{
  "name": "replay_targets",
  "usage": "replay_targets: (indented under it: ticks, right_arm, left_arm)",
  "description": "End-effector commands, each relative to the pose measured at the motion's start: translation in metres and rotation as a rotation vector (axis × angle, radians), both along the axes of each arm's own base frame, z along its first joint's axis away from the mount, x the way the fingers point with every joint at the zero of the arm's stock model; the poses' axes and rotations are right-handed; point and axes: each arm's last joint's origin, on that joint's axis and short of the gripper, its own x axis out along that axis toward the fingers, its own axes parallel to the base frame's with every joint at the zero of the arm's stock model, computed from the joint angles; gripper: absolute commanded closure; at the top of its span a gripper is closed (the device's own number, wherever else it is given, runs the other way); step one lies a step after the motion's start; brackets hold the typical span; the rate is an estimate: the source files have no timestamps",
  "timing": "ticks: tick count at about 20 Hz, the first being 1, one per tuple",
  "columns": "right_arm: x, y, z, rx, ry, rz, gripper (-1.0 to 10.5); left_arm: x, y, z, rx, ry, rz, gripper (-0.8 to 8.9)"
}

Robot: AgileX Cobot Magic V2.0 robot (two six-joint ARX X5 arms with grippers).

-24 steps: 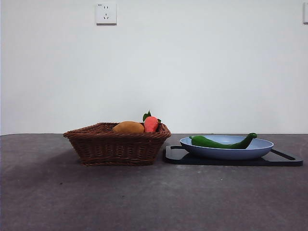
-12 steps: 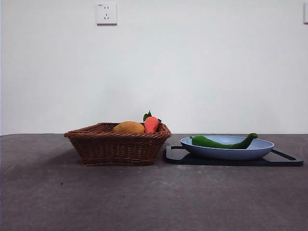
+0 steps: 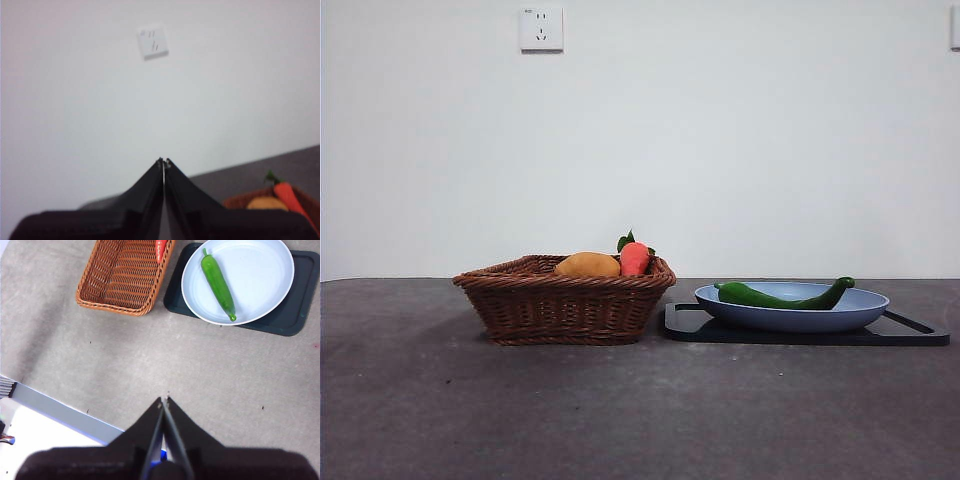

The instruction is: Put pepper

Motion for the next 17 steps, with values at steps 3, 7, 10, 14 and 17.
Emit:
replay_targets:
  ticks: [3,7,10,14,17]
  right_arm:
    - [0.000,0.000,0.003,0.001,0.008,-0.005,9.4]
    - [0.000,0.000,0.003,0.001,0.008,-0.005,9.4]
    - [0.000,0.000,0.003,0.001,0.008,-0.005,9.4]
    - [0.000,0.000,0.003,0.001,0.008,-0.005,9.4]
    - [0.000,0.000,0.003,0.001,0.008,-0.005,9.4]
  left_arm:
    - [0.002,0.004,-0.069,-0.066,0.049,0.033,8.05]
    - [0.003,0.006,-0.120,-0.107,0.114,0.062,8.05]
    - [0.004,0.007,-0.142,-0.134,0.141,0.066,8.05]
    - [0.006,0.007,-0.166,-0.161,0.176,0.073,8.05]
    - [0.007,0.008,-0.178,-0.165,0.200,0.075,8.05]
